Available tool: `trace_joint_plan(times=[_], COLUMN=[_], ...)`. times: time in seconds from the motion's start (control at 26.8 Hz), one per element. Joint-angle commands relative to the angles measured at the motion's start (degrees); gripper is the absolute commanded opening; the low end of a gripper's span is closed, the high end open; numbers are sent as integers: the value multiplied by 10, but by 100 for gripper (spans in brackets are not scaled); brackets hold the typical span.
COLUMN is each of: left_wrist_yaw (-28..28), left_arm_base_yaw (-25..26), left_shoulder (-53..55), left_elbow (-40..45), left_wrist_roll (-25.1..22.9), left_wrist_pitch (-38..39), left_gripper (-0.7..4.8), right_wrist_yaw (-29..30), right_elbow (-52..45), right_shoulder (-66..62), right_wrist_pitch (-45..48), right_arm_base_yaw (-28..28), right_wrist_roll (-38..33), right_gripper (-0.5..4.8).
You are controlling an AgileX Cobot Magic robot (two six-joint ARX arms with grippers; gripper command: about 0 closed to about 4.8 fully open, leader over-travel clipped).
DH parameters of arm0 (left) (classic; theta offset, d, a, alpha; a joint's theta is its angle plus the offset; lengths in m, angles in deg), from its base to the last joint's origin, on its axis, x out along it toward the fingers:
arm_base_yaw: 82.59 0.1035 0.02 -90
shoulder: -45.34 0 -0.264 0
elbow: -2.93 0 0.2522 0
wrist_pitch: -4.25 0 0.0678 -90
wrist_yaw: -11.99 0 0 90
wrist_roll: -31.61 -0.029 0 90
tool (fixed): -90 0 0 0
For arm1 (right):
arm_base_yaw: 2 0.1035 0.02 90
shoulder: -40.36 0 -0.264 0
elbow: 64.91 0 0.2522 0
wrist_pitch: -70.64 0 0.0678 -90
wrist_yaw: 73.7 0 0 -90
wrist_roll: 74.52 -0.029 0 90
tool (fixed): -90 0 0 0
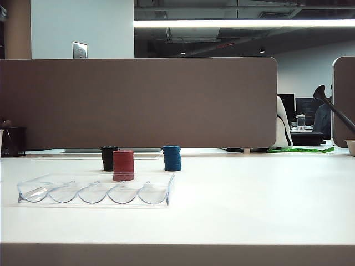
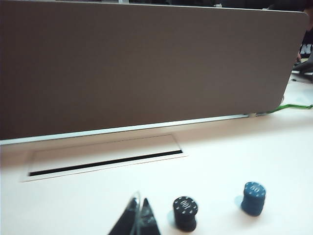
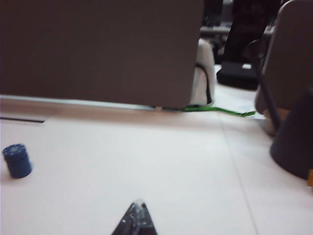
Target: Pick up the chip in the box and place it on the pile of chips with the same color.
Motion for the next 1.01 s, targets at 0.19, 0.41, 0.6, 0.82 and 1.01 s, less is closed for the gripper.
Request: trace_joint_plan(times=[0.19,0.41,0.6,0.82,1.01], left_wrist_yaw=[-36,-86,-86,-125,-209], left_arm_base_yaw=[-1,-28,-72,-131,-185], left_shoulder=[-140,-214,-221,-221,-228], left_elbow=[46,85,95,96,104], left_wrist_roll=[-18,-18,-14,-17,-43], left_wrist_pitch=[63,142,170,175,214], left_gripper=[-6,-6,-6,-6,-6], right_wrist_yaw=[-20,44,42,30,28], right_elbow=[-79,-85,-140,-165,-165], right_shoulder=[168,167,168,169,169], right_wrist_pitch=[-53,-60,48,84,83], right_arm_base_yaw=[-57,-78,-78,-79,-108], right_wrist_roll=[2,12,36,32,34], right_gripper=[-6,-6,-5,-6,-5])
